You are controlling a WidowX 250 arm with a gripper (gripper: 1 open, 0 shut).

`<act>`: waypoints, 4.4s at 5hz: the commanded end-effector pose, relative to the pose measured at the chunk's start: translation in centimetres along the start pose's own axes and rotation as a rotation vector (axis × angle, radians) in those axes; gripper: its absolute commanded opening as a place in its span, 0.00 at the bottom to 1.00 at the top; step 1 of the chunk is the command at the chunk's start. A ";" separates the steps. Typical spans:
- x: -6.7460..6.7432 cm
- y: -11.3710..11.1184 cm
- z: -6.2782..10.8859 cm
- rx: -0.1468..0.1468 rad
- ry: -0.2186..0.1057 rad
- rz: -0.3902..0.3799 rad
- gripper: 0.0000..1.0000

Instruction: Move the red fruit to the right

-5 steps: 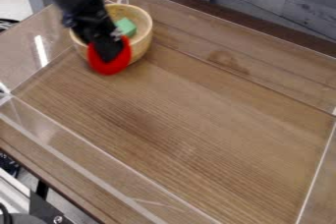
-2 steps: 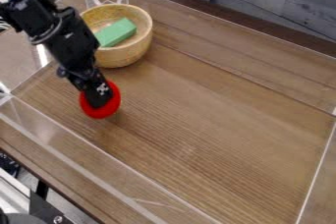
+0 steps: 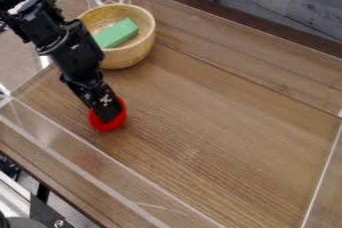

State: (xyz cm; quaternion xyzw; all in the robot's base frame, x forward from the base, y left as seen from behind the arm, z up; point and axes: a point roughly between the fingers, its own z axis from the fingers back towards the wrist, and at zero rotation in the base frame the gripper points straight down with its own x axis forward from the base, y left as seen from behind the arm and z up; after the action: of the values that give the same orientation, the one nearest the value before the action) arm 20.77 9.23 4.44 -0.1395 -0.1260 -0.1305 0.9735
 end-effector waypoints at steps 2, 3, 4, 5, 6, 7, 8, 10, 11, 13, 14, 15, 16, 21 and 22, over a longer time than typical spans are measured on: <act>0.6 2.5 -0.4 0.010 0.006 -0.037 1.00; 0.2 2.8 -0.8 0.006 0.012 -0.025 0.00; -0.1 3.2 -1.1 0.002 0.018 -0.012 1.00; -0.5 3.0 -1.2 -0.008 0.029 -0.027 1.00; -1.0 2.9 -1.4 -0.018 0.039 -0.042 1.00; -0.9 1.4 -2.1 -0.018 0.040 -0.022 1.00; -0.1 1.4 -1.6 -0.008 0.026 0.015 0.00; 0.7 -0.1 0.4 0.006 -0.005 0.053 0.00; 1.9 -2.0 2.9 0.041 -0.046 0.090 0.00; 7.4 -9.2 3.4 0.048 -0.093 0.068 0.00; 10.3 -13.1 0.8 0.047 -0.080 0.037 0.00; 12.1 -16.3 -1.7 0.045 -0.057 0.003 0.00; 12.2 -17.7 -3.5 0.071 -0.023 0.012 0.00; 12.6 -15.2 -5.0 0.122 0.065 -0.123 0.00; 12.2 -16.0 -4.8 0.140 0.062 -0.102 0.00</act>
State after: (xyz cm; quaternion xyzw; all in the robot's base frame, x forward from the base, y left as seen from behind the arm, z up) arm 27.97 -9.61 5.62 -0.0586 -0.0834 -0.1762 0.9791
